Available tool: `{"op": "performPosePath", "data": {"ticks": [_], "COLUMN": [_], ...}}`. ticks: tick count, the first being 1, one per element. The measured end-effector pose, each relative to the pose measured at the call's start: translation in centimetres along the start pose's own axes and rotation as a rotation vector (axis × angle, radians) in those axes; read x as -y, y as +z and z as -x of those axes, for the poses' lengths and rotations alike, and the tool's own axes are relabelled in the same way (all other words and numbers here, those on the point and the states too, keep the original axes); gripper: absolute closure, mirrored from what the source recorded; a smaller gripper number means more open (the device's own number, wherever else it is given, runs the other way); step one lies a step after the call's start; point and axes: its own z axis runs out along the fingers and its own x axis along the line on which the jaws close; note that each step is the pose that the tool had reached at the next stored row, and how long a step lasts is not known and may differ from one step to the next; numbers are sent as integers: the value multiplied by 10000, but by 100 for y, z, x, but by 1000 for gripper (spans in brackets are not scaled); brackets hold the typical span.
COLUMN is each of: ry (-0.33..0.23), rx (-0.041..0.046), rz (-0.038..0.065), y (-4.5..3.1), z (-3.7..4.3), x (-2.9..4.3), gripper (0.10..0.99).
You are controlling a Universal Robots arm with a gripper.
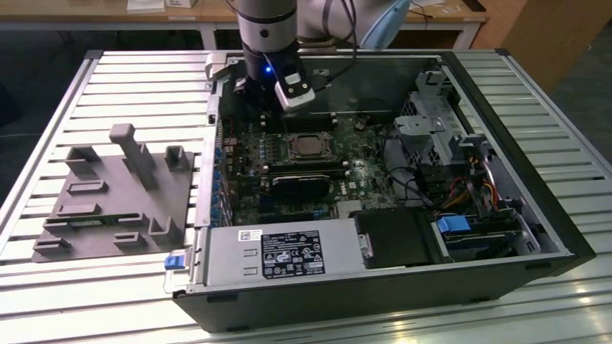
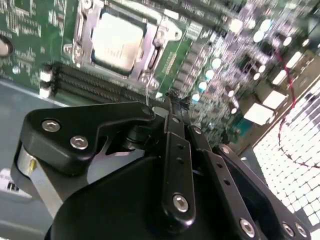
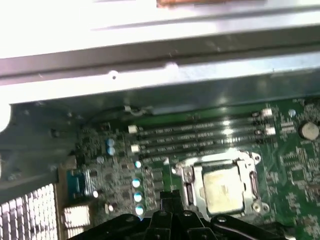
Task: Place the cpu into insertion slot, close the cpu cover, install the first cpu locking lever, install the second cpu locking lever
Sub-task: 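Install the first cpu locking lever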
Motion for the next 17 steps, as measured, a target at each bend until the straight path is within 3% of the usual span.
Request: {"op": "performPosePath", "data": {"ticks": [2, 11, 13, 17], "ry": [10, 51, 58, 58], "rx": [-15, -92, -109, -113], "rz": [233, 1074, 1190, 1211], "y": [-1, -2, 0, 4], "z": [-18, -69, -69, -54], "x": [3, 10, 11, 9], "gripper": [984, 984, 984, 984]}}
